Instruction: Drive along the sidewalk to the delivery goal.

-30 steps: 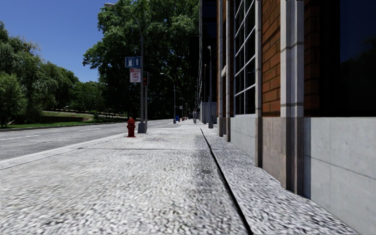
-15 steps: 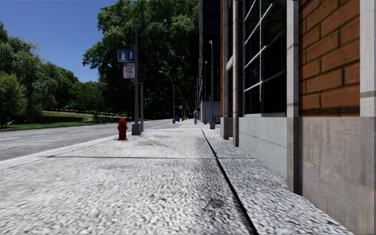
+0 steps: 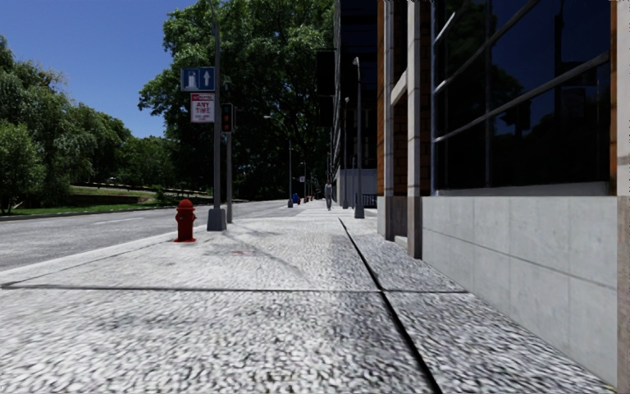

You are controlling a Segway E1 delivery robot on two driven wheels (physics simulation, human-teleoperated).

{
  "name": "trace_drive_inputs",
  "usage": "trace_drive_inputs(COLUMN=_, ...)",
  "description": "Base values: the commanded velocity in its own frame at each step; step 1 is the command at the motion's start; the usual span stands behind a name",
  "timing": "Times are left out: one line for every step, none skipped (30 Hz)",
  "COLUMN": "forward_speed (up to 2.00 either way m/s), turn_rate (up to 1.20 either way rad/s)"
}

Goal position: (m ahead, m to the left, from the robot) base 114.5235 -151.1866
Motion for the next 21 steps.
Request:
trace_drive_inputs(forward_speed=2.00, turn_rate=0.00)
trace_drive_inputs(forward_speed=2.00, turn_rate=0.00)
trace_drive_inputs(forward_speed=2.00, turn_rate=0.00)
trace_drive_inputs(forward_speed=2.00, turn_rate=0.00)
trace_drive_inputs(forward_speed=2.00, turn_rate=0.00)
trace_drive_inputs(forward_speed=2.00, turn_rate=0.00)
trace_drive_inputs(forward_speed=2.00, turn_rate=0.00)
trace_drive_inputs(forward_speed=2.00, turn_rate=0.00)
trace_drive_inputs(forward_speed=2.00, turn_rate=0.00)
trace_drive_inputs(forward_speed=2.00, turn_rate=0.00)
trace_drive_inputs(forward_speed=2.00, turn_rate=0.00)
trace_drive_inputs(forward_speed=2.00, turn_rate=0.00)
trace_drive_inputs(forward_speed=2.00, turn_rate=0.00)
trace_drive_inputs(forward_speed=2.00, turn_rate=0.00)
trace_drive_inputs(forward_speed=2.00, turn_rate=0.00)
trace_drive_inputs(forward_speed=2.00, turn_rate=0.00)
trace_drive_inputs(forward_speed=2.00, turn_rate=0.00)
trace_drive_inputs(forward_speed=2.00, turn_rate=0.00)
trace_drive_inputs(forward_speed=2.00, turn_rate=0.00)
trace_drive_inputs(forward_speed=2.00, turn_rate=0.00)
trace_drive_inputs(forward_speed=2.00, turn_rate=0.00)
